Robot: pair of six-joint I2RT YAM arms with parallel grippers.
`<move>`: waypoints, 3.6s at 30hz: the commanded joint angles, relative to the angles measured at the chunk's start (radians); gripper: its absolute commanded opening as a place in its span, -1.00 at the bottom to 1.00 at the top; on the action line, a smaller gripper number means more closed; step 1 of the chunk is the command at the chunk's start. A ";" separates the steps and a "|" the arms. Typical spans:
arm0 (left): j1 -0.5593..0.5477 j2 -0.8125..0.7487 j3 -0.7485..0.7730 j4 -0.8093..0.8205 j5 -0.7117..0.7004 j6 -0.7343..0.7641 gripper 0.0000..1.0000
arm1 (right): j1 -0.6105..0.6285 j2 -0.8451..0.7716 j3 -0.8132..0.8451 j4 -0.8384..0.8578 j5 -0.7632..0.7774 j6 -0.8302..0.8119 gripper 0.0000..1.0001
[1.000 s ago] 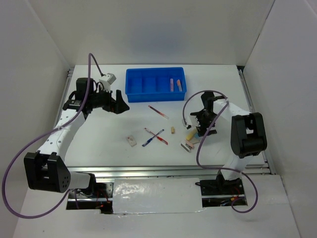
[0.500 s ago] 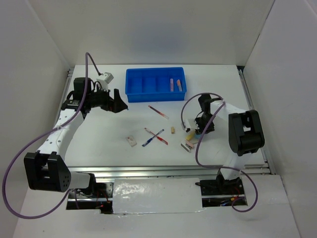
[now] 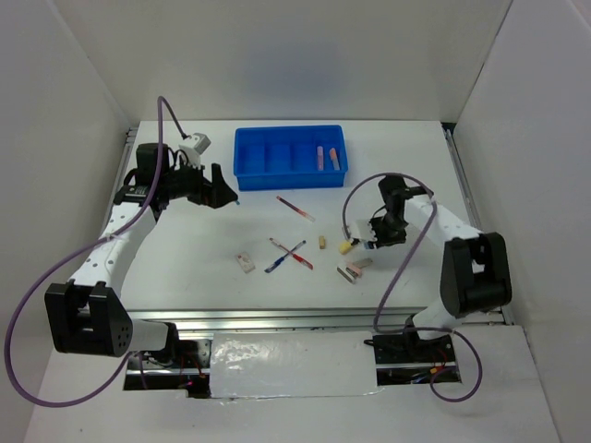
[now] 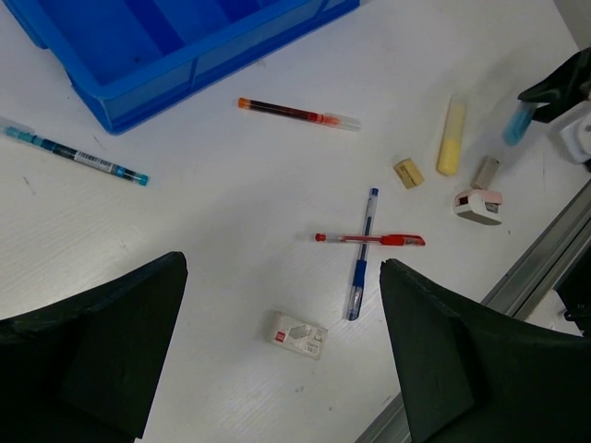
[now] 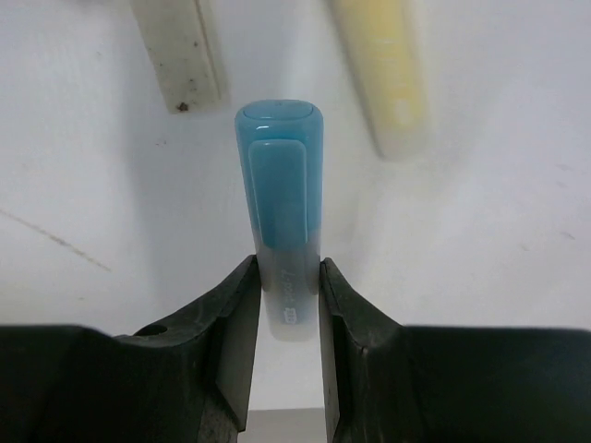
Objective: Sort the stationery into containers
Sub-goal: Pick up the pen from the center of the board, then place the pen in the storage box, then pick up the pen from the center of the board.
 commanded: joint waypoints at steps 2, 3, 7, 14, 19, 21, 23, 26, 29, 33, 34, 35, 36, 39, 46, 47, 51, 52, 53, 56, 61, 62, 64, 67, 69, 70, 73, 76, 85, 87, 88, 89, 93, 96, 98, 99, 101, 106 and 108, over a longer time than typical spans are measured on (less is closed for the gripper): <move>0.005 -0.008 0.002 0.047 0.031 -0.012 0.96 | -0.005 -0.167 0.142 -0.102 -0.203 0.145 -1.00; 0.005 -0.008 0.000 0.052 0.027 -0.021 0.96 | 0.003 -0.162 0.196 -0.091 -0.246 0.233 -1.00; 0.002 0.012 0.012 0.062 -0.027 -0.061 0.93 | 0.042 0.035 0.605 -0.088 -0.339 0.820 -1.00; 0.005 0.052 0.026 0.042 -0.078 -0.081 0.89 | 0.075 0.521 1.198 -0.075 -0.383 1.498 -1.00; 0.005 0.035 0.014 0.041 -0.085 -0.065 0.89 | 0.150 0.608 1.272 0.062 -0.074 1.786 -1.00; 0.006 0.032 0.009 0.046 -0.095 -0.062 0.89 | 0.161 0.602 1.214 0.160 -0.024 1.832 -1.00; 0.008 0.032 0.005 0.044 -0.096 -0.061 0.89 | 0.162 0.631 1.232 0.206 0.029 1.861 -1.00; 0.011 0.025 -0.009 0.046 -0.095 -0.064 0.89 | 0.161 0.689 1.290 0.203 0.120 1.872 -1.00; 0.013 0.012 -0.038 0.058 -0.099 -0.064 0.89 | 0.153 0.701 1.278 0.236 0.167 1.890 -1.00; 0.013 0.020 -0.044 0.069 -0.090 -0.075 0.89 | 0.147 0.740 1.287 0.254 0.210 1.893 -1.00; 0.013 0.023 -0.043 0.067 -0.090 -0.079 0.89 | 0.144 0.746 1.289 0.256 0.210 1.892 -1.00; 0.013 0.026 -0.040 0.069 -0.087 -0.079 0.89 | 0.142 0.760 1.290 0.259 0.207 1.889 -1.00; 0.013 0.028 -0.038 0.066 -0.087 -0.081 0.89 | 0.142 0.767 1.301 0.259 0.201 1.876 -0.99; 0.013 0.031 -0.037 0.064 -0.088 -0.079 0.89 | 0.142 0.789 1.303 0.262 0.184 1.867 -0.87; 0.014 0.044 -0.023 0.047 -0.095 -0.072 0.89 | 0.144 0.814 1.301 0.271 0.207 1.864 -0.24; 0.014 0.044 -0.023 0.047 -0.095 -0.072 0.89 | 0.142 0.814 1.298 0.271 0.212 1.867 -0.22; 0.017 0.060 -0.006 0.039 -0.093 -0.076 0.89 | 0.144 0.794 1.280 0.256 0.197 1.872 0.20; 0.017 0.066 -0.005 0.041 -0.090 -0.079 0.89 | 0.141 0.786 1.279 0.251 0.195 1.869 0.26; 0.017 0.066 -0.003 0.041 -0.084 -0.079 0.89 | 0.142 0.765 1.278 0.240 0.195 1.864 0.35; 0.020 0.072 0.017 0.027 -0.076 -0.079 0.89 | 0.136 0.690 1.283 0.207 0.146 1.824 0.28; 0.029 0.040 0.051 0.003 -0.050 -0.044 0.90 | 0.105 0.410 1.160 0.102 -0.154 1.444 0.11; 0.034 0.034 0.049 -0.008 -0.020 -0.018 0.90 | 0.099 0.354 1.040 0.099 -0.214 1.380 0.09; 0.037 0.020 0.046 -0.016 0.020 0.007 0.91 | 0.090 0.221 0.917 0.066 -0.239 1.137 0.06; 0.037 0.029 0.052 -0.063 0.138 0.066 0.94 | 0.099 0.117 0.714 -0.023 -0.175 0.854 0.09; 0.034 0.043 0.060 -0.085 0.207 0.071 0.94 | 0.108 0.071 0.594 -0.063 -0.123 0.742 0.11; 0.034 0.047 0.058 -0.088 0.217 0.071 0.95 | 0.118 0.060 0.548 -0.073 -0.104 0.665 0.12; 0.028 0.041 0.052 -0.089 0.200 0.071 0.99 | 0.142 0.010 0.319 -0.021 -0.046 0.519 0.16; 0.020 0.014 0.035 -0.080 0.165 0.071 0.99 | 0.167 -0.027 0.176 0.074 0.000 0.395 0.24; -0.012 -0.008 0.015 -0.096 0.086 0.120 0.99 | 0.227 0.132 0.183 0.104 0.089 0.312 0.26; -0.012 -0.002 0.020 -0.100 0.085 0.122 0.99 | 0.236 0.146 0.177 0.131 0.089 0.296 0.26; -0.012 0.000 0.018 -0.100 0.083 0.123 0.99 | 0.239 0.149 0.172 0.136 0.092 0.290 0.26; -0.012 0.000 0.017 -0.096 0.082 0.122 0.99 | 0.246 0.157 0.169 0.139 0.095 0.280 0.26; -0.012 0.006 0.014 -0.088 0.063 0.126 0.99 | 0.266 0.174 0.149 0.140 0.100 0.273 0.26; -0.012 0.014 0.011 -0.074 0.045 0.117 0.99 | 0.276 0.174 0.120 0.176 0.102 0.256 0.24; -0.012 0.018 0.009 -0.070 0.040 0.111 0.99 | 0.279 0.191 0.115 0.180 0.103 0.250 0.23; -0.013 0.020 0.011 -0.065 0.042 0.106 0.99 | 0.282 0.198 0.117 0.176 0.105 0.252 0.19; -0.012 0.024 0.012 -0.063 0.040 0.105 0.99 | 0.286 0.220 0.123 0.161 0.102 0.244 0.14; -0.012 0.020 -0.011 -0.033 0.030 0.093 0.99 | 0.292 0.234 0.137 0.133 0.092 0.207 0.02; -0.012 0.024 -0.008 -0.028 0.033 0.053 0.99 | 0.297 0.241 0.143 0.111 0.106 0.206 -0.07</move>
